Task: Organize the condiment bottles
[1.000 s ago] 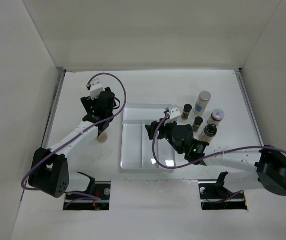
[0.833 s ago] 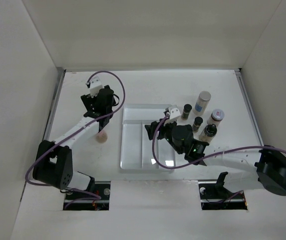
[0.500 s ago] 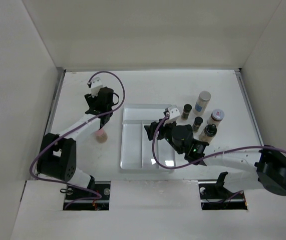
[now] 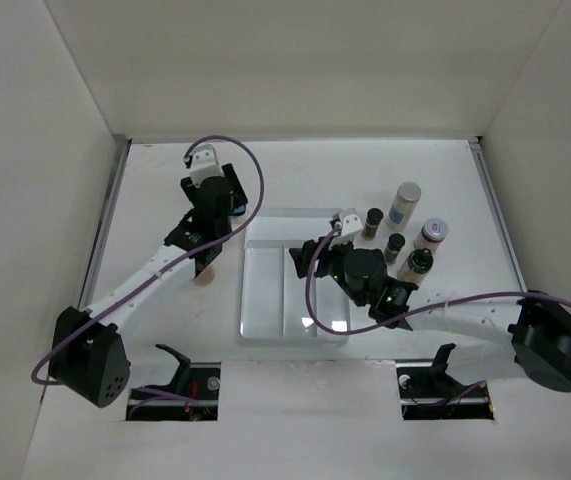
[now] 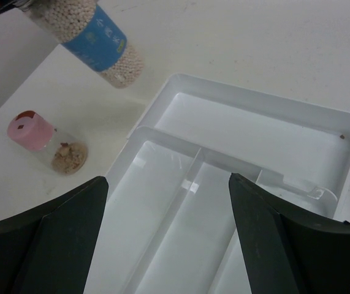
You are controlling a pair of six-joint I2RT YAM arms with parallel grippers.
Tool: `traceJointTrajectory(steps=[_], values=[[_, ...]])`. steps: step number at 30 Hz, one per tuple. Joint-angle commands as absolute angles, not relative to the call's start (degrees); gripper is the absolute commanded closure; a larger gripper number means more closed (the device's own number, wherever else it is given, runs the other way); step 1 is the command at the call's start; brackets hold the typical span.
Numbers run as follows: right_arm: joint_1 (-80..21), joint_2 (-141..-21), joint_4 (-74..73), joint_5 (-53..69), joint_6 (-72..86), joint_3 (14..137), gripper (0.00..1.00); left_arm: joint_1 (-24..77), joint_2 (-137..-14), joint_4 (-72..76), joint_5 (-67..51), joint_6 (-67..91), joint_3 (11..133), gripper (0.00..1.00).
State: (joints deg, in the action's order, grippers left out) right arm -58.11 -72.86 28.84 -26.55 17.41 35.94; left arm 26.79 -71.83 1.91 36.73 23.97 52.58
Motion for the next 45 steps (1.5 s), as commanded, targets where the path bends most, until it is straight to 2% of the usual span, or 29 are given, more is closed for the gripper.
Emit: traceJointTrajectory(steps=[1,7,16,21,31,34,37,42,45], values=[[-57.2,-72.9,32.5,-26.6,18.6,36.7,0.14,31.1,-72.9,7.5,34.5,24.1,56.8,0.56],[-56.4,-70.8,33.0,-27.4,19.1,35.5,0.14,34.5,-78.6,13.7,33.1,24.2,58.4,0.56],[-55.3,-69.6,33.9,-27.7,19.5,34.4,0.14,33.9,-87.0,16.2,32.4,23.6,59.7,0.56],[-55.2,-69.6,34.1,-27.9,19.6,34.3,0.14,34.2,-89.3,16.5,33.3,23.8,57.7,0.52],[-53.8,-68.8,33.6,-29.2,20.1,33.7,0.13,36.4,-90.7,19.7,35.7,23.6,55.6,0.18],[-53.6,-67.6,34.0,-29.5,19.8,33.3,0.13,36.5,-90.2,20.8,35.7,23.6,54.8,0.13],[-52.6,-67.0,34.1,-29.8,20.4,32.7,0.23,36.6,-87.7,22.8,35.8,24.0,53.8,0.10],[-52.1,-68.1,32.0,-29.8,20.2,34.5,0.65,37.3,-78.3,32.0,36.2,24.2,46.0,0.10],[-51.7,-69.2,27.6,-30.1,20.3,37.7,0.78,36.8,-69.4,35.9,36.6,24.7,37.9,0.10]])
